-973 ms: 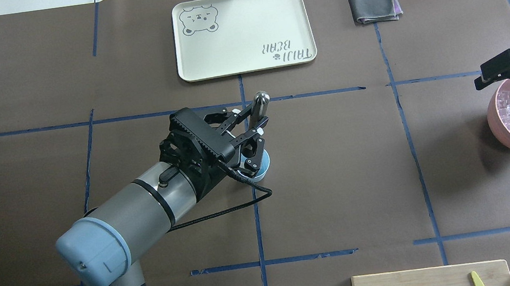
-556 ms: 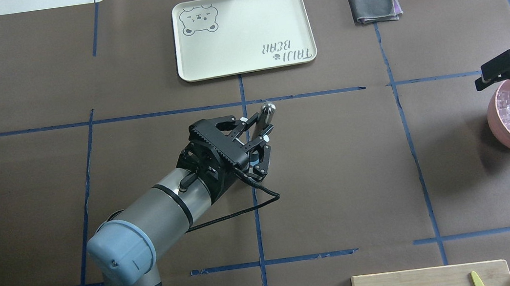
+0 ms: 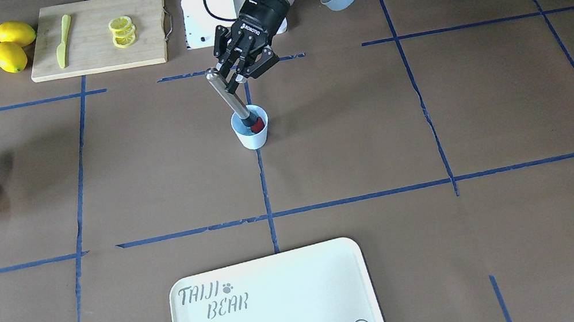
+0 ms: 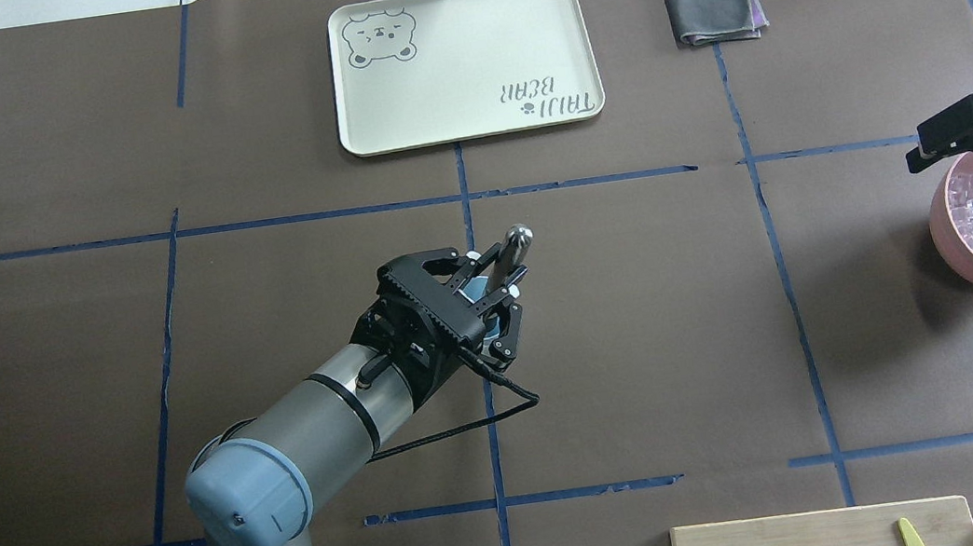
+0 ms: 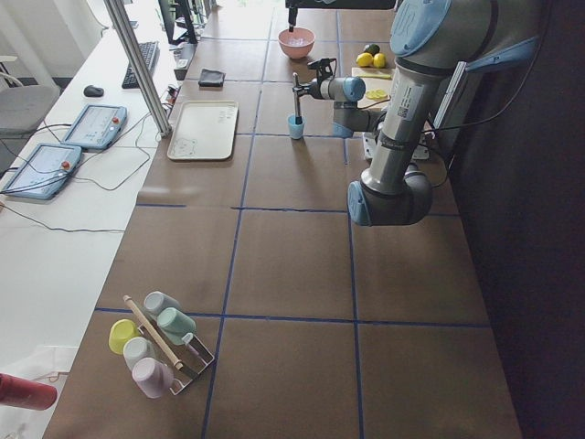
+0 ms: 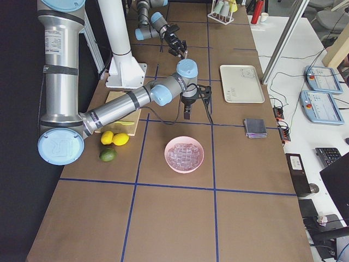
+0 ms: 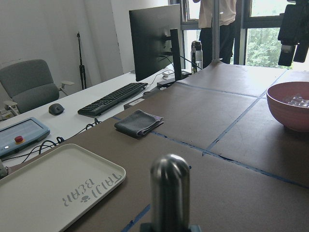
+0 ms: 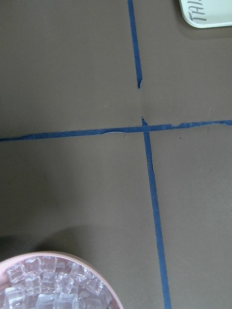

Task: Mash ice and strawberries in cup
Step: 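Press the pestle down into the cup onto the ice and strawberry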

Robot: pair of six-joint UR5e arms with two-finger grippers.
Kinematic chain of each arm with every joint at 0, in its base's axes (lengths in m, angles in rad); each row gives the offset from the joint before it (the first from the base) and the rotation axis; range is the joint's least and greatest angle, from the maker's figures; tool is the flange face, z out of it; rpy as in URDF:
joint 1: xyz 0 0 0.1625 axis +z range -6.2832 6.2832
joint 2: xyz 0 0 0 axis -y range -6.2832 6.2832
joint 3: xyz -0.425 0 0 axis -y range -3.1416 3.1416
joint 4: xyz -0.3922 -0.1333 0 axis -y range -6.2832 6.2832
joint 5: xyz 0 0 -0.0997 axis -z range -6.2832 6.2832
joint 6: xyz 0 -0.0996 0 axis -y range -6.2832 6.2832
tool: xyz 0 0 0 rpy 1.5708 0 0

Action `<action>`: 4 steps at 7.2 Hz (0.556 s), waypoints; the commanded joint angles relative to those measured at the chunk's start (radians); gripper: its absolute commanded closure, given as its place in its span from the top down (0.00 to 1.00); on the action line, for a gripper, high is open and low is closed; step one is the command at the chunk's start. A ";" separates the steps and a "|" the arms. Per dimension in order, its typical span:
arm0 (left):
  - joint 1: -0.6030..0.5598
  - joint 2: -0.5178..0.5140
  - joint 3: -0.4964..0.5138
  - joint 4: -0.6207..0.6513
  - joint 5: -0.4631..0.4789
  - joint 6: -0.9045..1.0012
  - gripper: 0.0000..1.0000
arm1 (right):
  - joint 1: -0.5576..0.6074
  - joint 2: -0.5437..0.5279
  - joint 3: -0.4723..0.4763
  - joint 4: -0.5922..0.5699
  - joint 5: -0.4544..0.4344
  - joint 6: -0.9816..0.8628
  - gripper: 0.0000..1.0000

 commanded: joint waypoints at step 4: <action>0.004 0.002 0.007 0.000 -0.002 0.000 0.00 | -0.001 0.002 -0.010 0.000 0.000 -0.001 1.00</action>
